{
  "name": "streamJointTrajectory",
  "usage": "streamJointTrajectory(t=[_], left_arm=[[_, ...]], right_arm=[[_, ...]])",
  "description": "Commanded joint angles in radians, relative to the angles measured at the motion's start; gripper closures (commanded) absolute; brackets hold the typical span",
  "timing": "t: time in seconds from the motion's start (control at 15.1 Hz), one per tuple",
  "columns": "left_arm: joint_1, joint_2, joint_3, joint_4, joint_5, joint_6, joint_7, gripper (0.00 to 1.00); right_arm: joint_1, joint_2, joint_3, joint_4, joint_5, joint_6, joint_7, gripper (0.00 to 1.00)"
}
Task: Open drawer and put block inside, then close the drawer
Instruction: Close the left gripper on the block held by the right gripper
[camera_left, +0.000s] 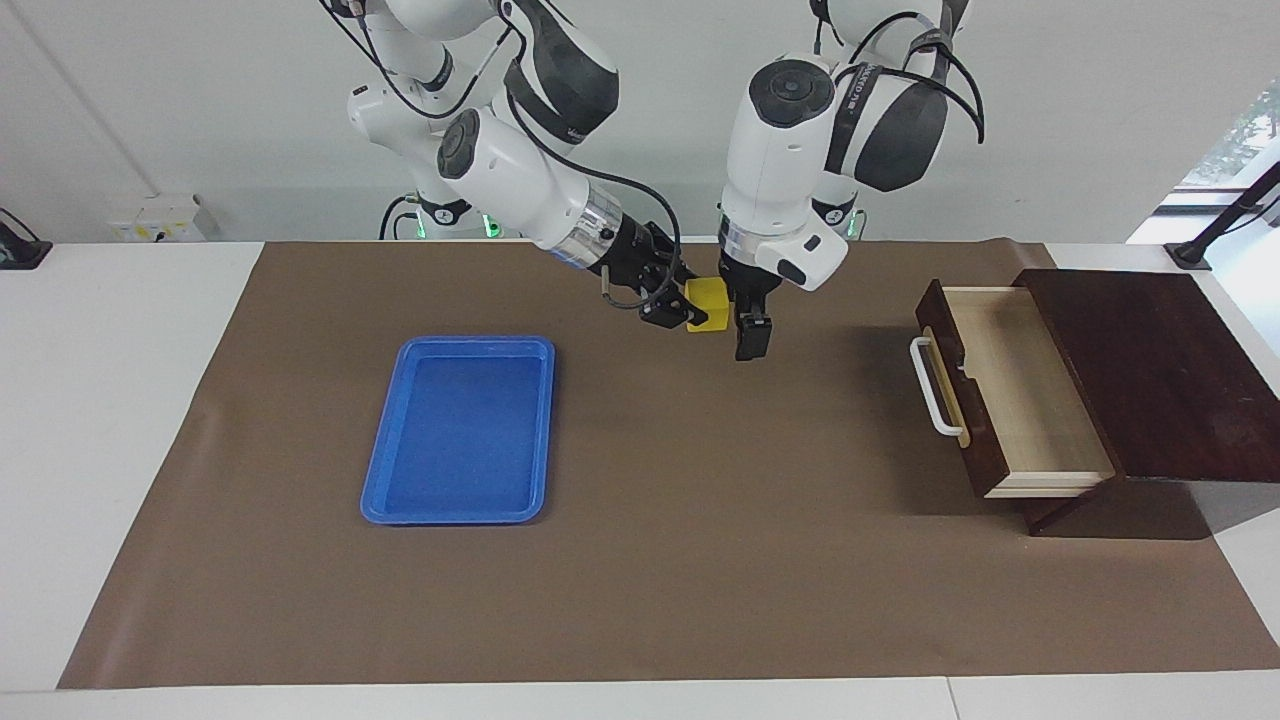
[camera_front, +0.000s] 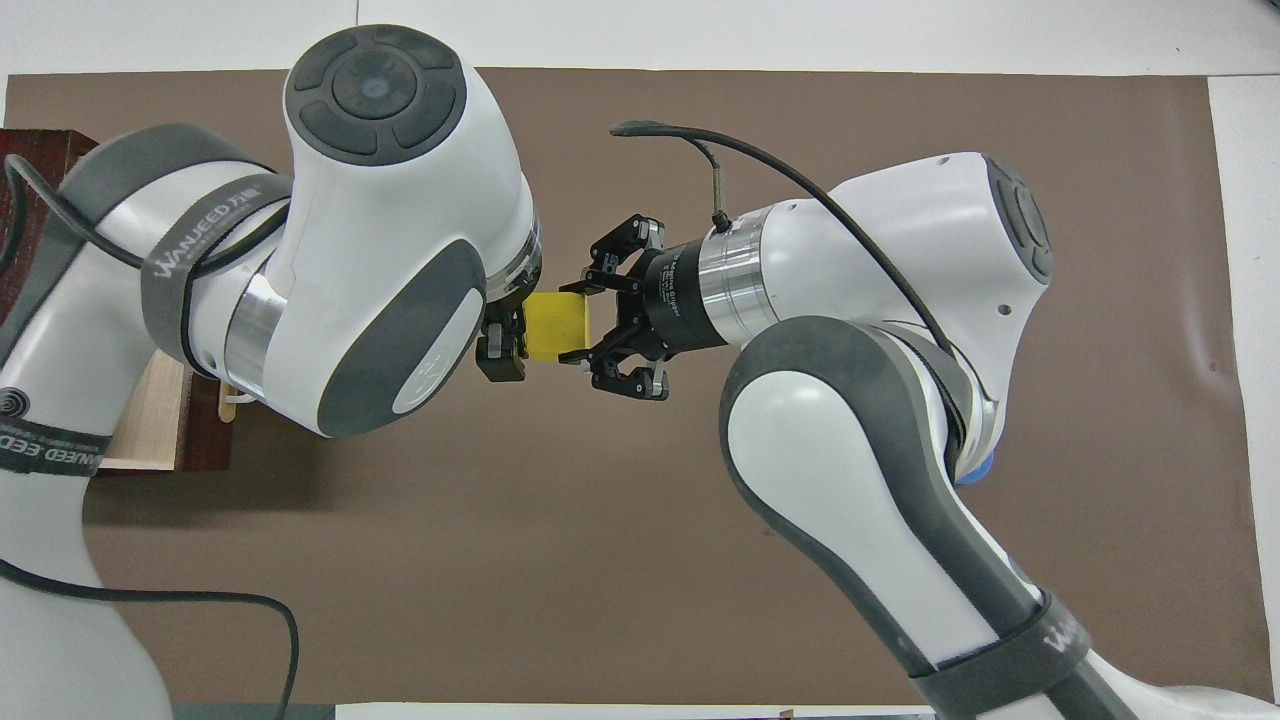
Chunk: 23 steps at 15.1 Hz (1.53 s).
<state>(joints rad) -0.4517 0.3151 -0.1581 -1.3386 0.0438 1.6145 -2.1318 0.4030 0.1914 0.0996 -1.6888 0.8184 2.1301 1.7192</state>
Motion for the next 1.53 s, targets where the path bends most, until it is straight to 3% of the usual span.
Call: streamJointTrajectory(t=[0.0, 1.46], left_arm=[[-0.008, 0.005, 0.009, 0.009, -0.012, -0.001, -0.011, 0.00], [-0.042, 0.005, 0.005, 0.044, -0.016, -0.079, -0.019, 0.00]], right_arm=[[0.005, 0.006, -0.001, 0.018, 0.021, 0.001, 0.025, 1.00], [0.000, 0.009, -0.001, 0.023, 0.022, -0.001, 0.025, 1.00]])
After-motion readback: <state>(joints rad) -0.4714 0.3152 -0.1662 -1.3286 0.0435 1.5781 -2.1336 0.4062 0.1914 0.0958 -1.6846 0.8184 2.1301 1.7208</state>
